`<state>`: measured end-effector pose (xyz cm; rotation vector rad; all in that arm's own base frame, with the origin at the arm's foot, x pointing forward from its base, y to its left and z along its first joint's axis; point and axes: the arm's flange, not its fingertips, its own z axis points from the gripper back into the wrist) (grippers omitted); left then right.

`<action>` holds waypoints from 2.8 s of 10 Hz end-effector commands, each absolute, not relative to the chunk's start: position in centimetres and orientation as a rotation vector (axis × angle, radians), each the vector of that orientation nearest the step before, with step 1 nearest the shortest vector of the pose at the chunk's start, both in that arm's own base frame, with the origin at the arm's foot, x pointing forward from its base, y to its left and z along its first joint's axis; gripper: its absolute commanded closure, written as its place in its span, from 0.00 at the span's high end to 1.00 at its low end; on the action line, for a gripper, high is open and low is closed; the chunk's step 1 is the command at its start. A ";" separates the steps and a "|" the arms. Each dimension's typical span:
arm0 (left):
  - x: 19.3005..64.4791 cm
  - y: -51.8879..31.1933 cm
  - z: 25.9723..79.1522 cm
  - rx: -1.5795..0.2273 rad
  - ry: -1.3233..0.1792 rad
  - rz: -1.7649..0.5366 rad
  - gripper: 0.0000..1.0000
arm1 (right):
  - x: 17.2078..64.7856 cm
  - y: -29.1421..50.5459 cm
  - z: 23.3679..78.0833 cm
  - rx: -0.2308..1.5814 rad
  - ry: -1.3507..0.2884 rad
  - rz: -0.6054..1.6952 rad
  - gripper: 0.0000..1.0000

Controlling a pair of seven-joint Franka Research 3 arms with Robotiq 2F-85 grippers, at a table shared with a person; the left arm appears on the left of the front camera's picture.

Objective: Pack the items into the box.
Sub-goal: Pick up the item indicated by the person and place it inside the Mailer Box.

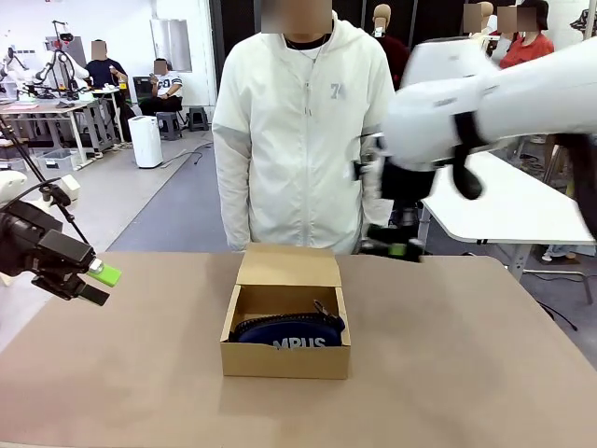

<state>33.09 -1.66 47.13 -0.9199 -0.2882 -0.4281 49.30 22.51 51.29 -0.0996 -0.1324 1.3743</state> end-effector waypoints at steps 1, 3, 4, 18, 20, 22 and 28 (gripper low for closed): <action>33.1 -1.5 47.2 -0.923 -0.290 -0.431 1.00 | 52.3 27.2 50.0 -0.163 -0.116 1.549 0.00; 33.1 -1.5 47.2 -0.923 -0.290 -0.431 1.00 | 53.2 34.3 47.8 -0.170 -0.166 1.671 0.00; 33.1 -1.5 47.2 -0.923 -0.290 -0.431 1.00 | 53.5 37.2 47.1 -0.203 -0.182 1.709 0.00; 33.1 -1.5 47.2 -0.923 -0.290 -0.431 1.00 | 50.6 41.8 39.2 0.005 0.035 1.628 1.00; 33.1 -1.5 47.2 -0.923 -0.290 -0.431 1.00 | 50.5 41.8 39.1 0.041 0.014 1.636 1.00; 33.1 -1.5 47.2 -0.923 -0.290 -0.431 1.00 | 50.6 41.4 39.6 0.038 -0.007 1.622 1.00; 33.1 -1.5 47.2 -0.923 -0.290 -0.431 1.00 | 48.7 33.3 48.1 0.192 -0.089 1.579 1.00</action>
